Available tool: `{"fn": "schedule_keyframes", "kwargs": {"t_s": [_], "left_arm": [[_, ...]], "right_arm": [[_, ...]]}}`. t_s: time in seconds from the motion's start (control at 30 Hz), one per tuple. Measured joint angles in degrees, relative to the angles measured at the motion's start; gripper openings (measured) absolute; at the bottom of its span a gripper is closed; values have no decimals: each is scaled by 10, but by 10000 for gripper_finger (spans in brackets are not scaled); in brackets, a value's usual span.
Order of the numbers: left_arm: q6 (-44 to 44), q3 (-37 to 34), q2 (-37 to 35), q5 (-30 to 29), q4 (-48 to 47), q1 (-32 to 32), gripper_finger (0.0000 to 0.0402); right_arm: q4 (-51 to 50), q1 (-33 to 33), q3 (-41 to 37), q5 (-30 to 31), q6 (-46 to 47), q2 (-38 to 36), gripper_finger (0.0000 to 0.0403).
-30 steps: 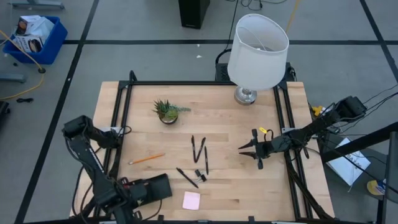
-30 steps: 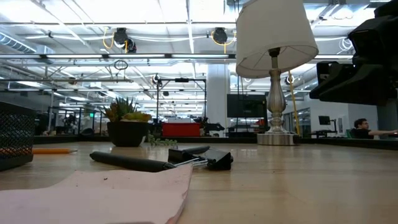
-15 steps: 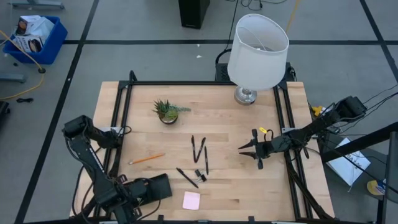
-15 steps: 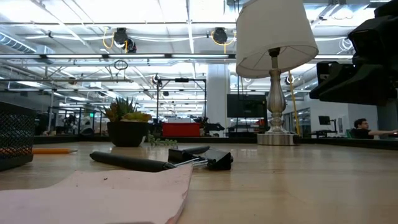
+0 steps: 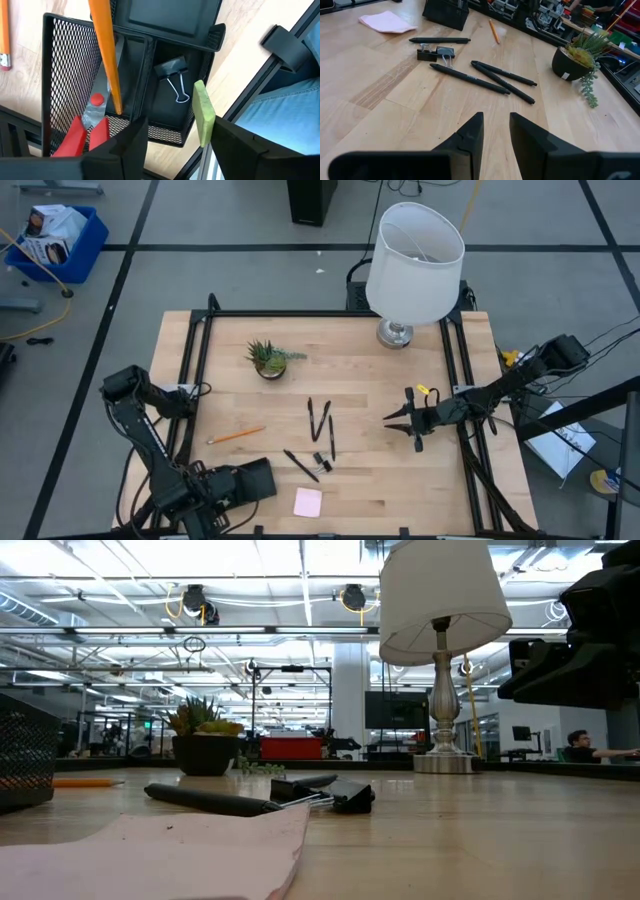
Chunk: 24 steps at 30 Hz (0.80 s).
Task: Pick and place office supplies into organizer
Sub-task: Put the eraser into the bottom left section of the desk organizer
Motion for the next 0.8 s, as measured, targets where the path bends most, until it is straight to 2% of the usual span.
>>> {"fn": "schedule_keyframes", "kwargs": {"t_s": [0.8], "left_arm": [[-2,0,0,31,1,3,214]], "right_arm": [[0,0,0,0,0,0,89]]}}
